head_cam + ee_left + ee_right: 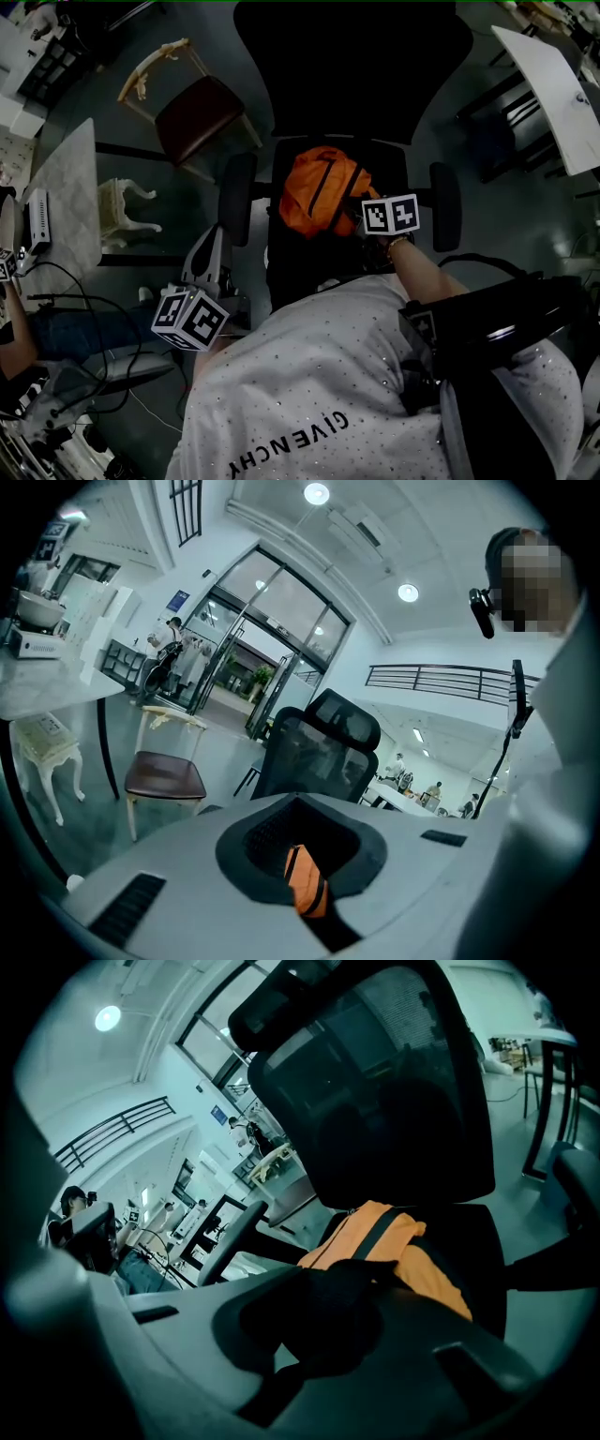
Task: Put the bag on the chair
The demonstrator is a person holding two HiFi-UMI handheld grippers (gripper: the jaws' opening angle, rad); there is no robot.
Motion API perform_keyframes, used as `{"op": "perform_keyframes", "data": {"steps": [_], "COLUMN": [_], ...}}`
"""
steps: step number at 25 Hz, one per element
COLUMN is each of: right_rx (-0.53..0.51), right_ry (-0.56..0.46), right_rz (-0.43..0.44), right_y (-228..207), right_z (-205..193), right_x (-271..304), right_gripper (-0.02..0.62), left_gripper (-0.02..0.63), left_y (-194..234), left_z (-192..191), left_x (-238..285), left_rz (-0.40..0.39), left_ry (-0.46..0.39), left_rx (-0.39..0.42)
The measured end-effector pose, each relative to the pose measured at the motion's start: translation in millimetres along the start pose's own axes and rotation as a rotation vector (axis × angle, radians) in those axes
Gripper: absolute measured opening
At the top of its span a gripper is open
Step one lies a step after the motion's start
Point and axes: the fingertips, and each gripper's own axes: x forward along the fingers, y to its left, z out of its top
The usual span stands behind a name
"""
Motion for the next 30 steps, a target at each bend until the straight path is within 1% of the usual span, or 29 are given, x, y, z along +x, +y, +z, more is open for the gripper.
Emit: {"op": "perform_keyframes", "data": {"steps": [3, 8, 13, 17, 22, 26, 30], "right_rx": [0.005, 0.022, 0.046, 0.081, 0.141, 0.200, 0.212], "right_ry": [0.015, 0.039, 0.048, 0.061, 0.047, 0.035, 0.051], "right_rz": [0.001, -0.026, -0.071, -0.099, -0.137, -0.196, -0.283], "right_y": [-5.0, -18.7, -40.1, -53.9, -65.3, -78.7, -97.7], "right_z": [-7.1, -25.8, -39.1, -54.7, -67.2, -76.0, -89.4], "right_x": [-2.0, -9.3, -13.1, -17.4, -20.0, -23.7, -32.0], "right_gripper": [-0.002, -0.001, -0.001, 0.000, 0.000, 0.000, 0.000], "left_gripper": [0.000, 0.000, 0.000, 0.000, 0.000, 0.001, 0.000], "left_y": [-1.8, -4.6, -13.0, -17.9, -19.2, -21.1, -22.9], "left_z": [-8.6, -21.1, -26.0, -28.6, -27.5, -27.9, -24.7], "left_x": [1.3, 1.5, 8.9, 11.2, 10.2, 8.6, 8.8], "left_rz": [0.005, 0.008, -0.008, -0.018, -0.020, -0.030, -0.040], "left_ry": [0.013, 0.038, 0.054, 0.082, 0.095, 0.098, 0.098], "left_rx": [-0.007, -0.022, -0.003, 0.023, 0.028, 0.033, 0.031]}}
